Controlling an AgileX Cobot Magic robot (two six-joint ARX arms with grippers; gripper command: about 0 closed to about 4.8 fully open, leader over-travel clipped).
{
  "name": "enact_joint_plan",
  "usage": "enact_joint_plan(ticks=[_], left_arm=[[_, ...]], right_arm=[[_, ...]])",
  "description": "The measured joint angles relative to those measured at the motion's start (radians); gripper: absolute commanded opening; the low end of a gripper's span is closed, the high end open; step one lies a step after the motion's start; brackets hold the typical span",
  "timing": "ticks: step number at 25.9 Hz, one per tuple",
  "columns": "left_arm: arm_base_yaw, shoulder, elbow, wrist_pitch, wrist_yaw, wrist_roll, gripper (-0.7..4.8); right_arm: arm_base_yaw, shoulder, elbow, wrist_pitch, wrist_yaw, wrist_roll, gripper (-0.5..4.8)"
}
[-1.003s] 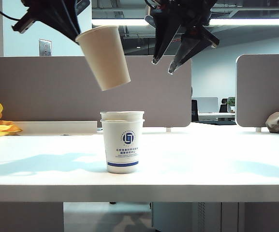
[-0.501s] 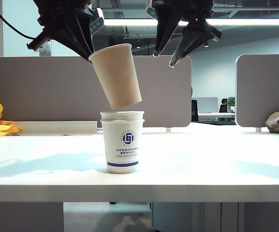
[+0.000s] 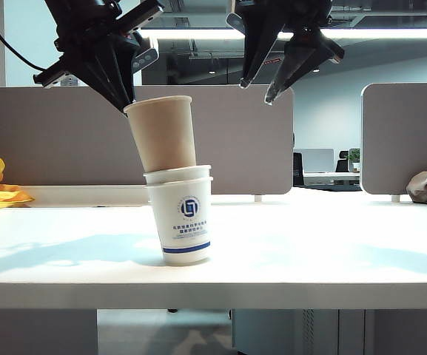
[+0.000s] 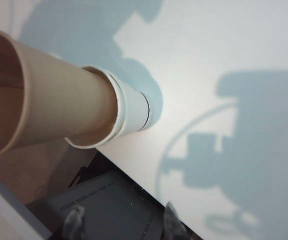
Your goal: Pick up all the paper cups on the table one by one and stack them together.
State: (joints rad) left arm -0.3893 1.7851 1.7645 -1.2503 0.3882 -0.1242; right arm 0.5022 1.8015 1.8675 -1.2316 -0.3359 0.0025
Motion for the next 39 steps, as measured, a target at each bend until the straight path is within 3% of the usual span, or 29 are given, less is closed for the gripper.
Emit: enact_joint_plan(ticks=[4,5,7,10,18,25,29,39], left_arm=[[-0.002,0.01,0.0,-0.004,0.002,0.0,0.1],[-0.003,0.02,0.0,-0.011,0.009,0.0,0.5],[-0.003,0.027,0.0,-0.014,0.022,0.0,2.22],[-0.012,0.026,0.0,-0.006,0.043,0.001,2.2],[-0.012,0.026,-0.001,0.023,0.064,-0.006,1.38],[-0.012,0.03,0.0,0.05,0.05,-0.011,1.37],[-0.011,0.043,-0.002,-0.007,-0.031,0.027,1.38],[-0.01,-0.021,-0.002,0.042,-0.034,0.042,1.38]], right_arm=[[0.0,0.0,0.0,-0.001,0.0,0.0,2.07],[0.001,0.0,0.0,-0.005,0.0,0.0,2.07],[0.0,0.0,0.0,-0.009,0.0,0.0,2.07],[0.0,0.0,0.0,-0.008,0.0,0.0,2.07],[0.0,0.0,0.0,-0.009,-0.001,0.0,2.07],[0.0,0.0,0.0,-0.027,-0.001,0.0,2.07],[0.0,-0.001,0.0,-0.045,0.028,-0.024,1.98],[-0.001,-0.036,0.0,0.018,0.047,-0.037,1.98]])
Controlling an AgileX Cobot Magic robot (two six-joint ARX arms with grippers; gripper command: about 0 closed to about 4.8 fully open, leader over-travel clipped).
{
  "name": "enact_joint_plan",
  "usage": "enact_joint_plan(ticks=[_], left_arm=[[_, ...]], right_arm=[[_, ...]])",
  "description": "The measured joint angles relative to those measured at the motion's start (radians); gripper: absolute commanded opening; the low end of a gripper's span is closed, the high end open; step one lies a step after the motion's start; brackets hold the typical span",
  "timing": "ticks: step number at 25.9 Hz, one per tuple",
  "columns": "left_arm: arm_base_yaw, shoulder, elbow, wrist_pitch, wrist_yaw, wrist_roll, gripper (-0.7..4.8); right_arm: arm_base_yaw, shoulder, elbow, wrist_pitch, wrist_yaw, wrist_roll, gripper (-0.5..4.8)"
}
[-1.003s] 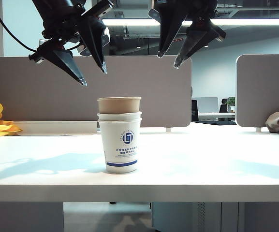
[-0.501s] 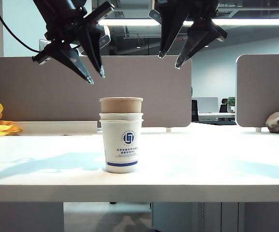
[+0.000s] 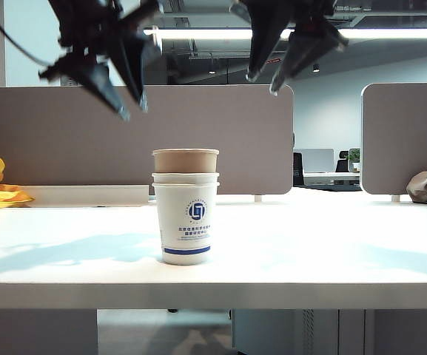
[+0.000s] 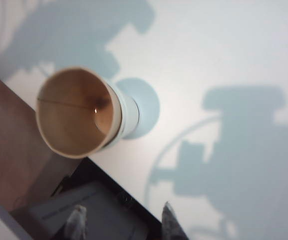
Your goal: Pick up all the paper cups on the table one by one and stack them together.
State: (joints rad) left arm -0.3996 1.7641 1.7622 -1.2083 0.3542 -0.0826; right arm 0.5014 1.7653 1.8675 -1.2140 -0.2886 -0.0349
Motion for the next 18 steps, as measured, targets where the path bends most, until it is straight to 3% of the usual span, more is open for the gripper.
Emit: enact_joint_plan(ticks=[12,18], left_arm=[[-0.001,-0.227,0.002,0.238,-0.061,0.001,1.38],[-0.001,-0.312,0.002,0.282,-0.116,0.072,1.38]], right_arm=[[0.0,-0.13,0.0,0.223,-0.001,0.0,1.99],[0.0,-0.195,0.0,0.32,-0.002,0.0,1.99]])
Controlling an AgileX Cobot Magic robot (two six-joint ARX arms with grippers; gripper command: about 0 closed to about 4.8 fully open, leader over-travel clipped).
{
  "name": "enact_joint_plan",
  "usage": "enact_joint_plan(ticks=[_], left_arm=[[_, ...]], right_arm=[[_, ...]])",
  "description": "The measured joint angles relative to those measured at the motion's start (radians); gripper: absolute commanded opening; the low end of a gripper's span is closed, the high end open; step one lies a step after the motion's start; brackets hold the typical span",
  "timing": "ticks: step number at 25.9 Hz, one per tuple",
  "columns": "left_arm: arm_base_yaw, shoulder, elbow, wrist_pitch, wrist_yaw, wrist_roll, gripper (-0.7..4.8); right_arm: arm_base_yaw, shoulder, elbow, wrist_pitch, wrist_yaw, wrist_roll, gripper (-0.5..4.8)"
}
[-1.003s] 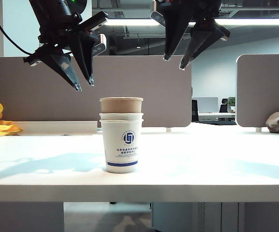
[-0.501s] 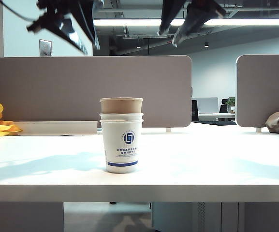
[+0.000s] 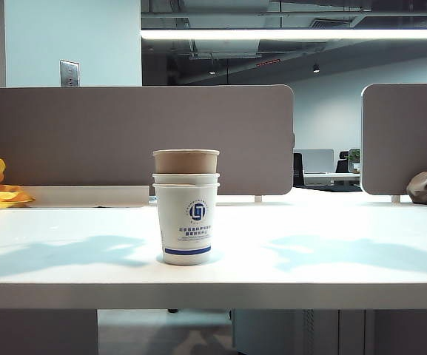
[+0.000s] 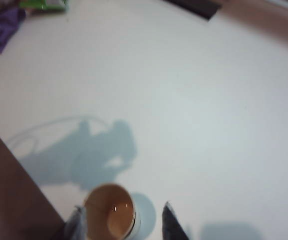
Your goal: Pick up all the paper cups on the table one by one and stack them together.
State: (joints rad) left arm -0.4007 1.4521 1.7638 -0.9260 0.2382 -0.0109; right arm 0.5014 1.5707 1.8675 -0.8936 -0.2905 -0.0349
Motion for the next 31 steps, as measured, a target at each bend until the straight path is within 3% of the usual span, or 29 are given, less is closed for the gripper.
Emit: enact_joint_plan(ticks=[7,11,16,31], left_arm=[[-0.001,-0.099,0.0,0.06,-0.012,0.027,1.37],[0.0,-0.115,0.003,0.115,-0.018,0.039,1.38],[-0.001,-0.104,-0.001,0.099,-0.098,0.045,1.38],[0.0,-0.105,0.0,0.1,-0.101,0.045,1.38]], right_arm=[[0.0,-0.057,-0.003,0.149,-0.047,-0.02,1.98],[0.0,-0.059,-0.011,0.151,-0.045,-0.064,1.98],[0.0,-0.051,-0.016,0.124,-0.042,-0.069,1.99],[0.002,-0.053,-0.015,0.134,-0.043,-0.071,1.98]])
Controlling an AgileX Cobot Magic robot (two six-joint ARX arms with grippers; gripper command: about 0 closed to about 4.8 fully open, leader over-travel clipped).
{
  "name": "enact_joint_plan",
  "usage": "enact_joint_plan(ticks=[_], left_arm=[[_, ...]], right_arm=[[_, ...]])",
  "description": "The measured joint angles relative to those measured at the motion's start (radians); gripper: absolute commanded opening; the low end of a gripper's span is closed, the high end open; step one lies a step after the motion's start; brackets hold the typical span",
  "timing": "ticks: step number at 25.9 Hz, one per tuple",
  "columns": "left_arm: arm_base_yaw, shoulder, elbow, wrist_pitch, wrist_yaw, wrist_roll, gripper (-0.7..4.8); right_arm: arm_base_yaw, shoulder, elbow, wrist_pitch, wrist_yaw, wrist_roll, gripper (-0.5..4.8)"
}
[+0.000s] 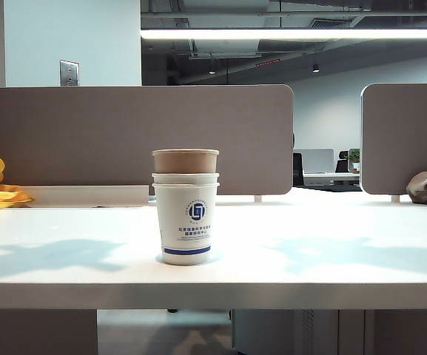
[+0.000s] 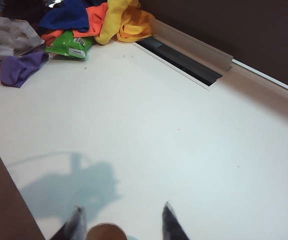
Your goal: Pick up all the paper cups on the table one by one and stack them together.
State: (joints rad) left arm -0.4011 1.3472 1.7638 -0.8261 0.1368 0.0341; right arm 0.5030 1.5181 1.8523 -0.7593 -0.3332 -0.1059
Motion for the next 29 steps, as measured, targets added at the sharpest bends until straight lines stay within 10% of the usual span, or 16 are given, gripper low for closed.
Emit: enact_joint_plan(ticks=[19,29], left_arm=[[0.081,-0.282,-0.023,0.008,-0.002,0.0,1.38],[0.199,-0.613,-0.496,0.045,0.06,0.0,1.38]], right_arm=[[-0.031,-0.251,0.003,-0.06,-0.01,0.0,1.98],[-0.207,-0.467,-0.149,0.015,-0.006,0.0,1.98]])
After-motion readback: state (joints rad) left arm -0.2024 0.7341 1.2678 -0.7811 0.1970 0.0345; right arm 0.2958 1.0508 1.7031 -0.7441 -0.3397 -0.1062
